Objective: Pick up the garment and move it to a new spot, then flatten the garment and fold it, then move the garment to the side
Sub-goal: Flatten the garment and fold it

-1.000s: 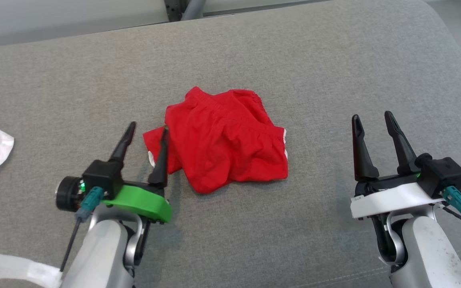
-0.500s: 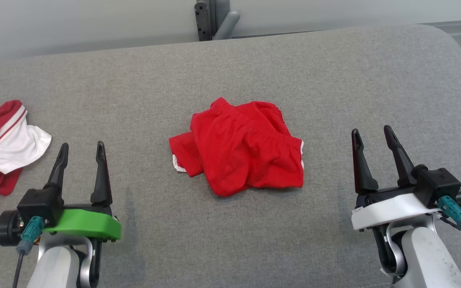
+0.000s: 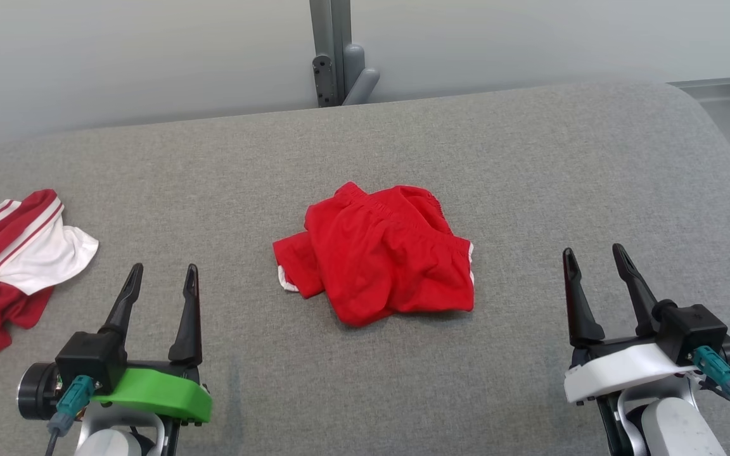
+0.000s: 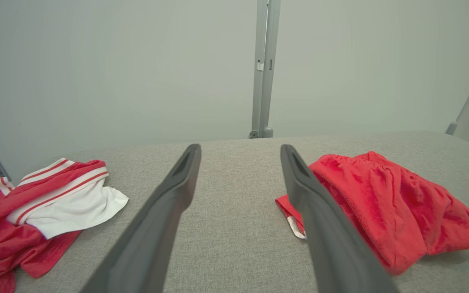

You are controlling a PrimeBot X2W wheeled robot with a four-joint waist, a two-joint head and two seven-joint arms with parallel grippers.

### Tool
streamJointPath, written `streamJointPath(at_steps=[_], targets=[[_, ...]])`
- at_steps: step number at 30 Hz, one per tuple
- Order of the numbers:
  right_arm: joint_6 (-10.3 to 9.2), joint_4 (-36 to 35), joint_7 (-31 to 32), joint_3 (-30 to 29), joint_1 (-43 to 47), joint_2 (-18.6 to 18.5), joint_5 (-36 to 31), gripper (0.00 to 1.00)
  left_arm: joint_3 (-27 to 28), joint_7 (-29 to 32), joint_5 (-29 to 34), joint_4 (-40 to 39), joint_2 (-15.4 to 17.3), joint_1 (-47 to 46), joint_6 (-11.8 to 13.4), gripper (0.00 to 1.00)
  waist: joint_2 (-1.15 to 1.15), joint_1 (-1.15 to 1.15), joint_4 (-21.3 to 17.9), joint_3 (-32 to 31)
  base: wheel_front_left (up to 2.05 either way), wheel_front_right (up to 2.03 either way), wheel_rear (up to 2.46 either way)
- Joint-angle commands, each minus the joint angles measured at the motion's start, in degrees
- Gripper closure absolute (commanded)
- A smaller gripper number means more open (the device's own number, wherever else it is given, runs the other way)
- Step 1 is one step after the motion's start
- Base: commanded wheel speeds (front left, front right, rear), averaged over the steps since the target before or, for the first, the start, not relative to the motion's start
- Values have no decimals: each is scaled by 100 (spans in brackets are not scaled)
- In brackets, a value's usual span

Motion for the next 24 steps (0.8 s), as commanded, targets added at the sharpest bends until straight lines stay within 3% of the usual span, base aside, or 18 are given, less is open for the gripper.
streamJointPath(at_steps=[1, 24], targets=[[0, -24, -21, -34, 94, -13, 29, 0, -18, 32, -38, -42, 54, 83, 10, 0, 0, 0, 5, -65, 0, 0, 0], [0, -66, 15, -57, 191, -13, 118, 0, -92, 159, -78, -97, 126, 86, 133, 0, 0, 0, -48, -87, 0, 0, 0]])
